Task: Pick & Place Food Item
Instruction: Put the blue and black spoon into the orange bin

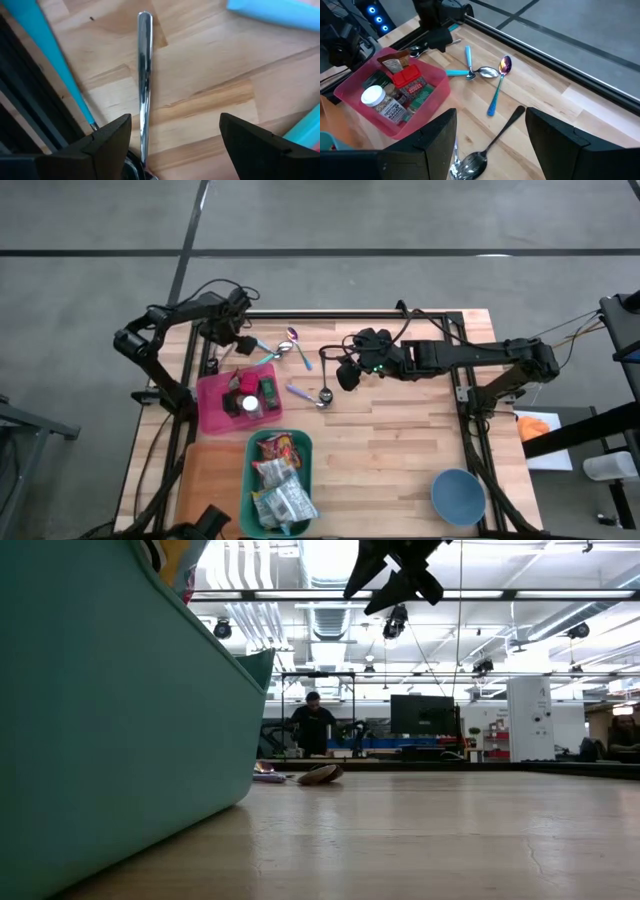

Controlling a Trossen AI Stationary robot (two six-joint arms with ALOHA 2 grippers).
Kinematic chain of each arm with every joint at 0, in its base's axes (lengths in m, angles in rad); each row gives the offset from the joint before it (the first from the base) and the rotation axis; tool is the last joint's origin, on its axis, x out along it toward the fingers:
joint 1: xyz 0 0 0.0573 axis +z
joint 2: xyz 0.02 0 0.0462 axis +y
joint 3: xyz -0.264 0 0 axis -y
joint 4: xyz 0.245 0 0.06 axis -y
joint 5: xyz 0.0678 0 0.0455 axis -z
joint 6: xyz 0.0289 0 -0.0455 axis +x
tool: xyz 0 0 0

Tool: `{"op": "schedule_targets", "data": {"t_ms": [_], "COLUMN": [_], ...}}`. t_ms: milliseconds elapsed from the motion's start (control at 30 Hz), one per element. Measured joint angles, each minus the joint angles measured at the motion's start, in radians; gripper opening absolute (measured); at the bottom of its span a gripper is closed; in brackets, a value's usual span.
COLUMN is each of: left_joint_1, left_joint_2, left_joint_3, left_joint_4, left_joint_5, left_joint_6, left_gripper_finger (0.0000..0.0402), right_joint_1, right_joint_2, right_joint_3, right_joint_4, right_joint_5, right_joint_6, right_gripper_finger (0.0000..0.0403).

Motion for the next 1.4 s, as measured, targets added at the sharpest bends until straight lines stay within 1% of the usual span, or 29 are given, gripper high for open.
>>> {"op": "schedule_targets", "data": {"t_ms": [400, 533, 633, 800, 933, 1100, 1200, 1400], "left_joint_1": [-0.005, -0.013, -0.015, -0.014, -0.026, -0.055, -0.063, -0.068], "left_joint_2": [0.001, 0.001, -0.001, -0.01, -0.038, -0.046, -0.046, -0.047], "left_joint_3": [-0.005, -0.012, -0.019, -0.016, -0.025, -0.025, -0.025, -0.018], "left_joint_4": [-0.003, 0.005, -0.017, -0.077, -0.081, -0.066, -0.024, -0.015], "left_joint_5": [0.005, -0.014, -0.005, -0.009, -0.005, -0.005, -0.005, 0.041], "left_joint_6": [-0.015, -0.038, -0.068, -0.202, -0.315, -0.421, -0.442, -0.512], "left_gripper_finger": [0.03, 0.03, 0.03, 0.03, 0.03, 0.03, 0.03, 0.03], "right_joint_1": [0.0, 0.0, 0.0, 0.0, 0.0, 0.0, 0.0, 0.0], "right_joint_2": [0.0, 0.0, 0.0, 0.0, 0.0, 0.0, 0.0, 0.0], "right_joint_3": [0.0, 0.0, 0.0, 0.0, 0.0, 0.0, 0.0, 0.0], "right_joint_4": [0.002, 0.0, 0.0, 0.0, 0.001, 0.002, 0.001, 0.002], "right_joint_5": [-0.003, -0.003, -0.004, -0.004, -0.004, -0.004, -0.004, -0.004], "right_joint_6": [-0.002, -0.003, -0.003, -0.002, -0.002, -0.001, 0.0, 0.0], "right_gripper_finger": [0.0233, 0.0233, 0.0233, 0.0233, 0.0233, 0.0233, 0.0233, 0.0233]}}
